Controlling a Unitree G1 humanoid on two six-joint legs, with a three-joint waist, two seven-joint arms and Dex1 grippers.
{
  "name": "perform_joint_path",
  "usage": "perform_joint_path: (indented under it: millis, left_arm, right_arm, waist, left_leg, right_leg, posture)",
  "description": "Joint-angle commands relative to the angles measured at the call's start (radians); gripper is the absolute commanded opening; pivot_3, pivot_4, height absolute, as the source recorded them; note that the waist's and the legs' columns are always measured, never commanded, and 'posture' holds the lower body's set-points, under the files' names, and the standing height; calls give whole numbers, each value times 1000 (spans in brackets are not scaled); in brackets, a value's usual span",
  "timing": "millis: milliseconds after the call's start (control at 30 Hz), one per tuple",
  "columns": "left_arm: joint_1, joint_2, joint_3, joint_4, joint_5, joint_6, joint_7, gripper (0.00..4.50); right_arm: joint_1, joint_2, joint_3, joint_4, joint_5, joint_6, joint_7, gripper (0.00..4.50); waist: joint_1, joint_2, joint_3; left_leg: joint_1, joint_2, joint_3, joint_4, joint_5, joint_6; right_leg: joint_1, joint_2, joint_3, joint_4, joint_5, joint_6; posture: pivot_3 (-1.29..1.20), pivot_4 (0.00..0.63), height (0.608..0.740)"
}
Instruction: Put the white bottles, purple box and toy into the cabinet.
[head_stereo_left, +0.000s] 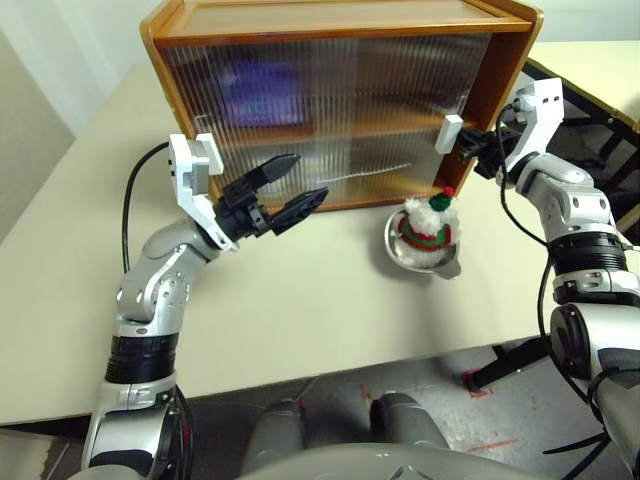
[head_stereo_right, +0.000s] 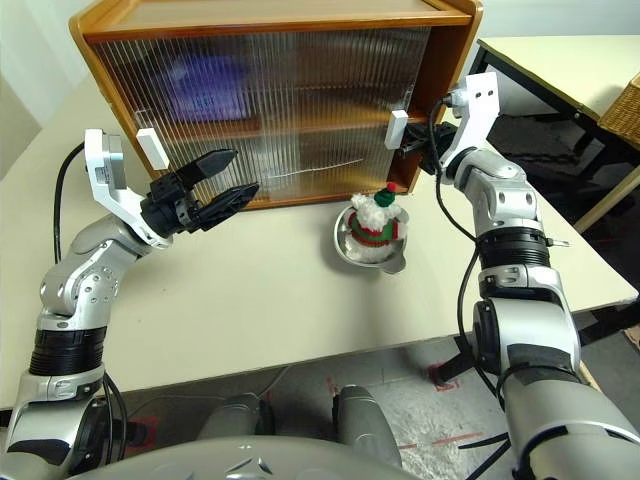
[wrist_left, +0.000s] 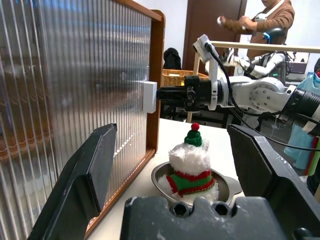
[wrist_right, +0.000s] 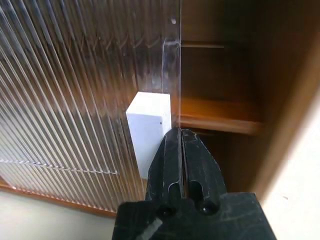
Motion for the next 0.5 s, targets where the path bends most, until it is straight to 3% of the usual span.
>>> perform_joint_path:
  millis: [33,500]
  left_arm:
    - [14,-5,-8,-6,10,-8,8,4500]
    - [28,-9,-9,-23,8,-11,32,4500]
  right_arm:
    - [-10,24,25,-46,4,53,6,28]
    - [-29,146,77,-137,7,142,-4,28]
  waist:
    - [0,0,0]
    - [1,1,0]
  left_leg:
    - [0,0,0,0,0,0]
    - [0,0,0,0,-2,-4]
  right_leg:
    - [0,0,0,0,0,0]
    - [-1,0,0,2,0,-1]
  posture:
    - [45,0,740]
    - [66,0,740]
